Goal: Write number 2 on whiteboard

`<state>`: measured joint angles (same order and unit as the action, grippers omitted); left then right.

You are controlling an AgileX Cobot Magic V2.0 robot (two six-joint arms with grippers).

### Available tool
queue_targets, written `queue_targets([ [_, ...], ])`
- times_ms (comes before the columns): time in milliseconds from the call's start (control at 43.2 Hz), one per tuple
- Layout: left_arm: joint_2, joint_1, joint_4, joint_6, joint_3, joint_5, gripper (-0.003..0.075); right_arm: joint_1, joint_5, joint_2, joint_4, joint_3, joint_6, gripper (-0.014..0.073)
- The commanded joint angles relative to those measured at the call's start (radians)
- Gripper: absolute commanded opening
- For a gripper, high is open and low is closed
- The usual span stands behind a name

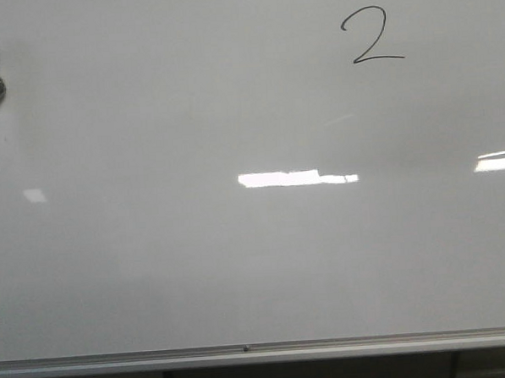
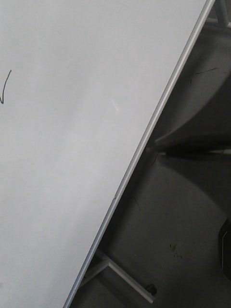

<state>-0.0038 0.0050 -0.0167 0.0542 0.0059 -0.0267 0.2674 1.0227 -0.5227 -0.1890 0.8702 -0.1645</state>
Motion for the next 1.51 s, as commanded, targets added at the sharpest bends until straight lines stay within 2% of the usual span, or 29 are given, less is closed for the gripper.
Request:
queue_targets([
  [0,-0.019,0.002,-0.006,-0.007,0.021,-0.084,-0.0020,-0.008,-0.061,-0.005,-0.005,0.024,0.000,-0.0069],
  [718,-0.019,0.002,-0.006,-0.007,0.021,-0.082,-0.0020,-0.025,-0.080,0.021,0.018,-0.009,-0.012,-0.0069],
  [973,-0.019,0.002,-0.006,-0.007,0.021,-0.082,-0.0020,-0.178,-0.291,0.188,0.060,-0.246,-0.012,-0.0069],
  [1158,-0.019,0.002,-0.006,-0.007,0.021,-0.082,-0.0020,-0.263,-0.534,0.343,0.059,-0.469,-0.012,-0.0069],
  [1482,-0.019,0.002,-0.006,-0.007,0.021,-0.082,-0.0020,-0.284,-0.871,0.494,0.058,-0.757,-0.012,-0.0069],
])
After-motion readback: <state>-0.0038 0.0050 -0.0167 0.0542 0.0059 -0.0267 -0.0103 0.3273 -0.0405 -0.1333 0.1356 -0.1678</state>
